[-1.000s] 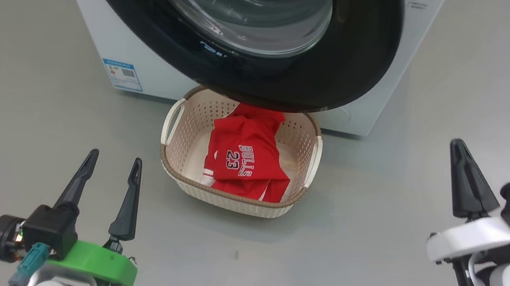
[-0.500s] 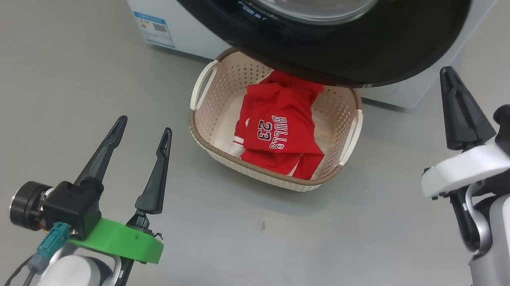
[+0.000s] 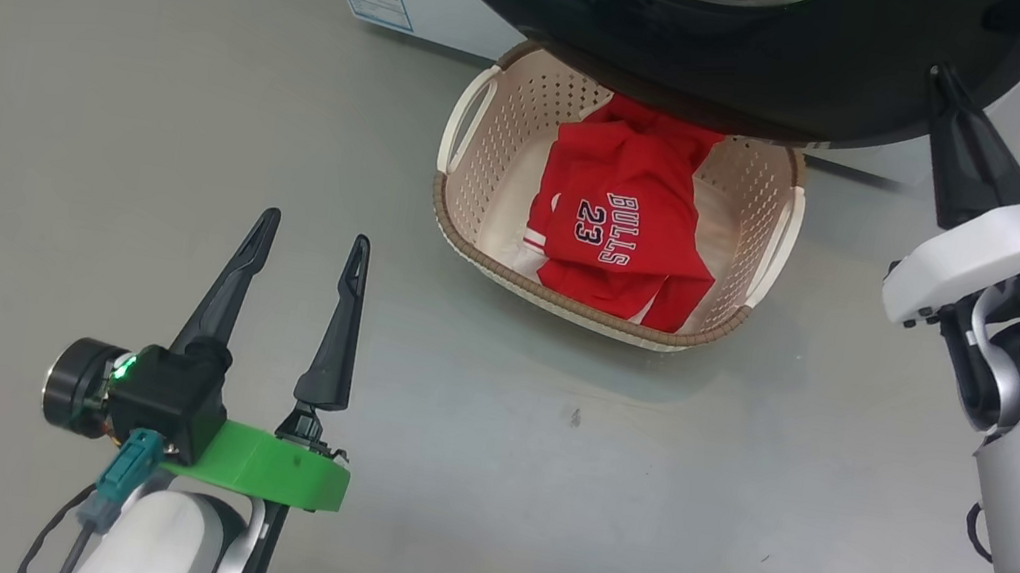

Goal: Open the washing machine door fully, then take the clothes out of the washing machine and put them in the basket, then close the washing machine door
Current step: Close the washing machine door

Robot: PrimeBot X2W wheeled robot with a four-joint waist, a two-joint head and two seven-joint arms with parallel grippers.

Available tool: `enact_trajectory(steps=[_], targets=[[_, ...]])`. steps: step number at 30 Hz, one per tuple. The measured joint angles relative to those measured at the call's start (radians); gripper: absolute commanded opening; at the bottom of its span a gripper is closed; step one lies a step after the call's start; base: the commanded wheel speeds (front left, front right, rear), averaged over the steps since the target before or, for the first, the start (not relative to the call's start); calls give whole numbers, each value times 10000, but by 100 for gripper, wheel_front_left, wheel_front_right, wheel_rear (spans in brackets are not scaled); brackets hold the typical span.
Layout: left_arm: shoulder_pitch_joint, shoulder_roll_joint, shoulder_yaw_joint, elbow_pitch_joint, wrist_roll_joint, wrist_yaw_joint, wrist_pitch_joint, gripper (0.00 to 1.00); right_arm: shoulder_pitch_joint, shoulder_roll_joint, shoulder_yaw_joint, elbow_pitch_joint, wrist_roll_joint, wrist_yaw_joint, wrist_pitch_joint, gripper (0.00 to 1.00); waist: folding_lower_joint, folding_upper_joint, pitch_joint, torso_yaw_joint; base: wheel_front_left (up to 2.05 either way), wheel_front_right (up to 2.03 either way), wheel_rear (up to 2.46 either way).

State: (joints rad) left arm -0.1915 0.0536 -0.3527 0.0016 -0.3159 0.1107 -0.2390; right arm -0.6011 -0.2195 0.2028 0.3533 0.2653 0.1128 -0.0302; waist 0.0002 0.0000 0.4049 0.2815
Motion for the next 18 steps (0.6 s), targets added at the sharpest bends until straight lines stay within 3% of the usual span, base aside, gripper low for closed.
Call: enact_trajectory(steps=[18], targets=[[-426, -77, -274, 127, 4, 0, -90, 100, -1522, -481, -313, 1139, 184, 90, -81, 0, -1, 0, 577, 370, 0, 0, 0]])
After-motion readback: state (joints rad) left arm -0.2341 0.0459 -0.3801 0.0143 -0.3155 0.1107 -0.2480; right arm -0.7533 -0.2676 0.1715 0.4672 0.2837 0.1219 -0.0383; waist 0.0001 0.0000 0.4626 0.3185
